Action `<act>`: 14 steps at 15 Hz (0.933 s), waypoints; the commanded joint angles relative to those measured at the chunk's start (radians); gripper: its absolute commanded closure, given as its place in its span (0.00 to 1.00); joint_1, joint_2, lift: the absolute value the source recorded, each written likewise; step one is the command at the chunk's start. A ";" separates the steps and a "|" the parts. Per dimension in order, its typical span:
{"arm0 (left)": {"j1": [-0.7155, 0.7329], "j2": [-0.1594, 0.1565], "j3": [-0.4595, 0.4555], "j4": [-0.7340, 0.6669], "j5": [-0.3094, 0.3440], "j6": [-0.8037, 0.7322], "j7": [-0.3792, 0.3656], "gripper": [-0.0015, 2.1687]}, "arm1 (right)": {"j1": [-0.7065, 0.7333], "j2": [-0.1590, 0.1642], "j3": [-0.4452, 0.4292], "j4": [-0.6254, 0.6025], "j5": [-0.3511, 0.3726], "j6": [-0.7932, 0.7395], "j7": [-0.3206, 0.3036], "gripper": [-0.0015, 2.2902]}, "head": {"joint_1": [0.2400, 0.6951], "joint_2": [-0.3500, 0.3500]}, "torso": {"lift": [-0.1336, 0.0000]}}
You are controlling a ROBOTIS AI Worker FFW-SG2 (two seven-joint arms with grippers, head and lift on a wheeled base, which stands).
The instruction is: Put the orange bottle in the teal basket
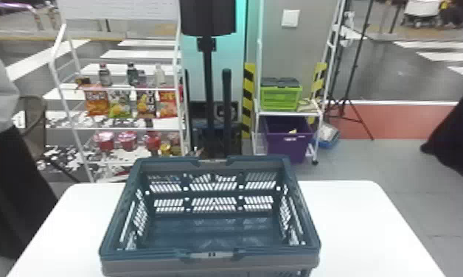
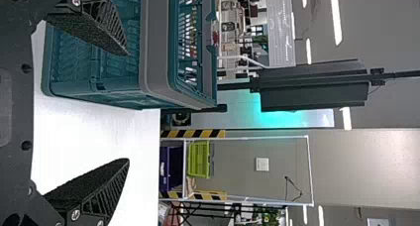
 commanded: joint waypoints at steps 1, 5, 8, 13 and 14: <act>0.000 0.000 0.000 0.002 0.000 -0.001 0.000 0.24 | 0.001 0.001 0.000 0.003 0.000 -0.001 0.000 0.06 | 0.57 0.50 | 1.00; 0.008 0.000 0.000 0.004 0.002 -0.004 0.000 0.24 | 0.001 0.003 0.001 0.006 0.000 -0.001 0.000 0.06 | 0.57 0.50 | 1.00; 0.014 0.002 0.000 0.002 0.003 -0.010 0.000 0.24 | 0.005 0.004 0.003 0.003 0.000 -0.007 0.000 0.06 | 0.57 0.50 | 1.00; 0.029 0.008 0.054 -0.105 0.009 0.051 -0.002 0.24 | 0.008 0.006 0.008 0.003 0.006 -0.007 0.000 0.06 | 0.57 0.50 | 1.00; 0.034 0.009 0.083 -0.153 0.008 0.088 -0.003 0.24 | 0.008 0.008 0.008 0.003 0.008 -0.007 0.000 0.06 | 0.57 0.50 | 1.00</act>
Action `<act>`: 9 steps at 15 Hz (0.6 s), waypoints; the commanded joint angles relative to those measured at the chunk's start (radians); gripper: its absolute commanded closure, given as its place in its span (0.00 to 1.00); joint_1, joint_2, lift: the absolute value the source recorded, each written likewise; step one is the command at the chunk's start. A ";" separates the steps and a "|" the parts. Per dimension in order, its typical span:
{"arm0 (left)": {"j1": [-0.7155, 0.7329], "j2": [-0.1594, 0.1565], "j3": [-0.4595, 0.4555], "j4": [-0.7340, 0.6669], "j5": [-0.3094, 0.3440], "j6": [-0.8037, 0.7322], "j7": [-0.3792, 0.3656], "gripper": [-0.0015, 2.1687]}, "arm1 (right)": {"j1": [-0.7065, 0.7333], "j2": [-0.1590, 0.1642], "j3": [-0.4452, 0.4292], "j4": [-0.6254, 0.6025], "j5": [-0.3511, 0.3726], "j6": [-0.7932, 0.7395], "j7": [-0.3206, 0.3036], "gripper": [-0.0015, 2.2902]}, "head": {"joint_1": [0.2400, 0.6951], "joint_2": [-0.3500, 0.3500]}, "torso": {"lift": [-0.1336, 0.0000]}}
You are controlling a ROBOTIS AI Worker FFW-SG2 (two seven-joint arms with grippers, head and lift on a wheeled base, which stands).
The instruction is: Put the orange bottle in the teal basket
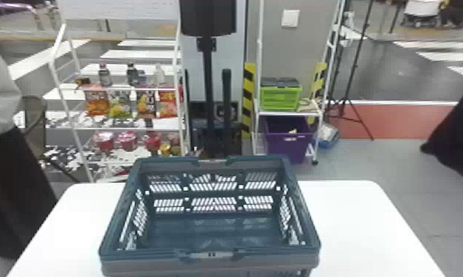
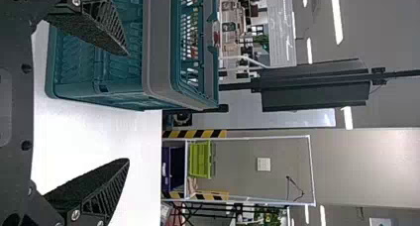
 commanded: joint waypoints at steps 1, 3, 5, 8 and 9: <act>0.004 0.001 0.066 -0.101 0.001 0.085 -0.006 0.24 | 0.000 0.003 0.001 0.001 0.002 0.000 0.000 0.06 | 0.57 0.50 | 1.00; -0.025 0.004 0.125 -0.173 0.008 0.217 -0.025 0.24 | 0.000 0.009 -0.001 0.004 0.007 0.000 0.000 0.06 | 0.57 0.50 | 1.00; -0.087 0.004 0.194 -0.228 0.025 0.364 -0.052 0.24 | 0.000 0.020 -0.002 0.009 0.013 0.000 0.000 0.06 | 0.57 0.50 | 1.00; -0.219 0.029 0.268 -0.277 0.051 0.564 -0.098 0.24 | 0.000 0.052 -0.008 0.017 0.030 0.000 0.000 0.06 | 0.57 0.50 | 1.00; -0.268 0.066 0.276 -0.280 0.054 0.628 -0.106 0.24 | 0.000 0.063 -0.008 0.017 0.039 0.000 0.000 0.06 | 0.57 0.50 | 1.00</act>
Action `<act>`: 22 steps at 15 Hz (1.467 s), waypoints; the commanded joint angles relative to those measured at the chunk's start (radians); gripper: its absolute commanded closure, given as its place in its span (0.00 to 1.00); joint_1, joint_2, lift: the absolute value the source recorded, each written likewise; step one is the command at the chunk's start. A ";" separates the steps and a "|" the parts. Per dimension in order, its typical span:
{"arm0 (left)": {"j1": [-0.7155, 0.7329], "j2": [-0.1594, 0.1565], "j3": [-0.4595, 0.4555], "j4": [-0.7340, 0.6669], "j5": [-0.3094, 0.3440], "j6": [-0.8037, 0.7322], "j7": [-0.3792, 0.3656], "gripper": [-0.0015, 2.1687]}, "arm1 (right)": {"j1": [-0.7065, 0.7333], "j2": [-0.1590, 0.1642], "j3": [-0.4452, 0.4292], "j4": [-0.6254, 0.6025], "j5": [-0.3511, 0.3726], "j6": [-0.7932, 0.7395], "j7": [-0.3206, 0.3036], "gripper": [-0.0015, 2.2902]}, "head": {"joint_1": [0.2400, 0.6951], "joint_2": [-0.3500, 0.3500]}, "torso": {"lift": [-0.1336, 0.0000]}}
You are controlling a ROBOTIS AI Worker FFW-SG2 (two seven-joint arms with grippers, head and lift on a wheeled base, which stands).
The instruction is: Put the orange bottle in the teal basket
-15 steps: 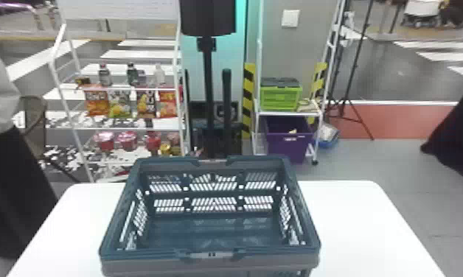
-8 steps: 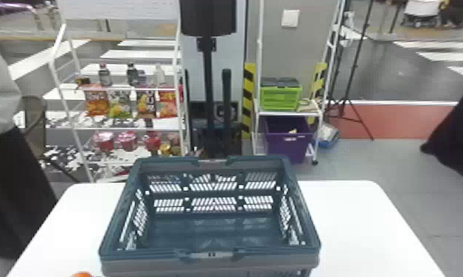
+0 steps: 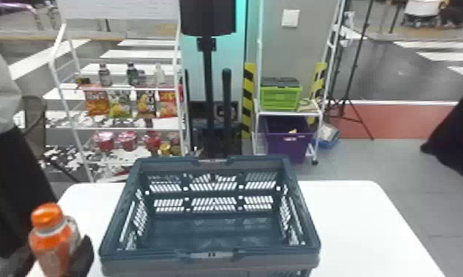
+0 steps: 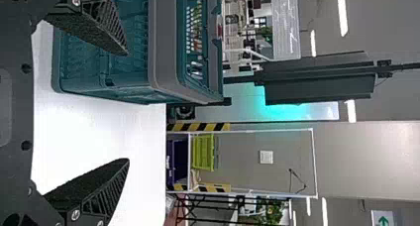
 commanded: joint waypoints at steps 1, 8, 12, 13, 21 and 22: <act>-0.106 0.071 0.031 -0.011 0.010 0.144 -0.016 0.24 | 0.000 0.027 -0.001 0.004 0.020 0.000 0.000 0.06 | 0.57 0.50 | 1.00; -0.551 0.288 -0.144 0.245 0.040 0.384 -0.208 0.24 | -0.006 0.121 0.006 0.035 0.102 0.000 -0.009 0.06 | 0.57 0.50 | 1.00; -0.880 0.332 -0.371 0.563 0.037 0.467 -0.403 0.24 | 0.002 0.148 -0.001 0.069 0.120 -0.012 -0.015 0.06 | 0.57 0.50 | 1.00; -0.945 0.326 -0.416 0.635 0.017 0.482 -0.447 0.24 | 0.002 0.148 -0.002 0.078 0.122 -0.015 -0.015 0.06 | 0.57 0.50 | 1.00; -1.212 -0.001 -0.407 1.296 -0.553 0.270 -0.847 0.24 | -0.023 0.148 -0.002 0.130 0.132 -0.037 -0.017 0.06 | 0.57 0.50 | 1.00; -1.215 -0.004 -0.407 1.315 -0.563 0.264 -0.851 0.24 | -0.026 0.148 -0.002 0.132 0.132 -0.037 -0.017 0.06 | 0.57 0.50 | 1.00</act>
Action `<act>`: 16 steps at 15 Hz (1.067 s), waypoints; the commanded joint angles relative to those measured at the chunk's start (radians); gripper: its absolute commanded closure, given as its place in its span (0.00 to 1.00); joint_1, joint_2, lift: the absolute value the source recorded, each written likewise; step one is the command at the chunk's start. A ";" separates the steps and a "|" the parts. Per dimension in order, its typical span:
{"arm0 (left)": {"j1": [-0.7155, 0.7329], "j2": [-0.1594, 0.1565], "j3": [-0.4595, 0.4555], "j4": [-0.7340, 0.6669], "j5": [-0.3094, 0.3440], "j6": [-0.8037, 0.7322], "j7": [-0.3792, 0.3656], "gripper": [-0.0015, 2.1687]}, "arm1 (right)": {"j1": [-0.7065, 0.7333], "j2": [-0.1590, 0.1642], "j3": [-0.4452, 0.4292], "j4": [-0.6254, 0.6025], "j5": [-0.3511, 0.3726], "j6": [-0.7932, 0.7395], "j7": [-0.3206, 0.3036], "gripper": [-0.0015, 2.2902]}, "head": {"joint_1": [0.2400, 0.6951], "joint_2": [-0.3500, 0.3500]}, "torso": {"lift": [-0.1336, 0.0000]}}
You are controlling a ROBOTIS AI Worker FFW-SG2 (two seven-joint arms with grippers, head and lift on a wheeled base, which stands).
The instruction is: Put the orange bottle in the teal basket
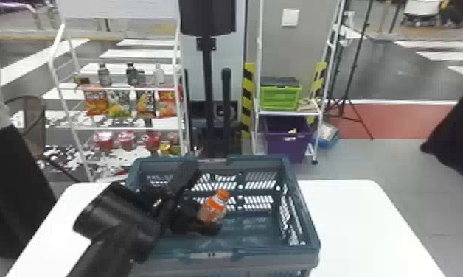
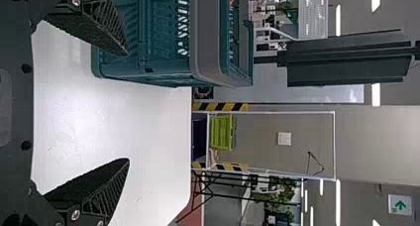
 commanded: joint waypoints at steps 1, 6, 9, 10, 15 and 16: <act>-0.007 -0.035 0.030 0.052 -0.070 -0.041 -0.003 0.24 | -0.005 0.001 0.000 0.006 0.000 0.000 0.000 0.06 | 0.57 0.50 | 1.00; -0.009 -0.035 0.027 0.061 -0.076 -0.038 0.011 0.14 | -0.007 0.001 0.000 0.009 0.000 0.003 0.000 0.06 | 0.57 0.50 | 1.00; 0.007 -0.034 0.038 0.037 -0.074 -0.038 0.046 0.09 | -0.007 0.001 0.000 0.006 0.000 0.003 0.000 0.06 | 0.57 0.50 | 1.00; 0.019 -0.032 0.047 0.011 -0.074 -0.038 0.057 0.09 | -0.005 0.001 0.000 0.004 -0.001 0.006 0.000 0.06 | 0.57 0.50 | 1.00; 0.165 -0.035 0.202 -0.384 -0.030 0.054 0.017 0.09 | 0.011 0.001 0.000 -0.010 -0.001 0.009 0.000 0.06 | 0.57 0.50 | 1.00; 0.200 -0.043 0.246 -0.482 -0.010 0.097 0.014 0.09 | 0.019 0.001 -0.001 -0.016 -0.001 0.006 0.000 0.06 | 0.57 0.50 | 1.00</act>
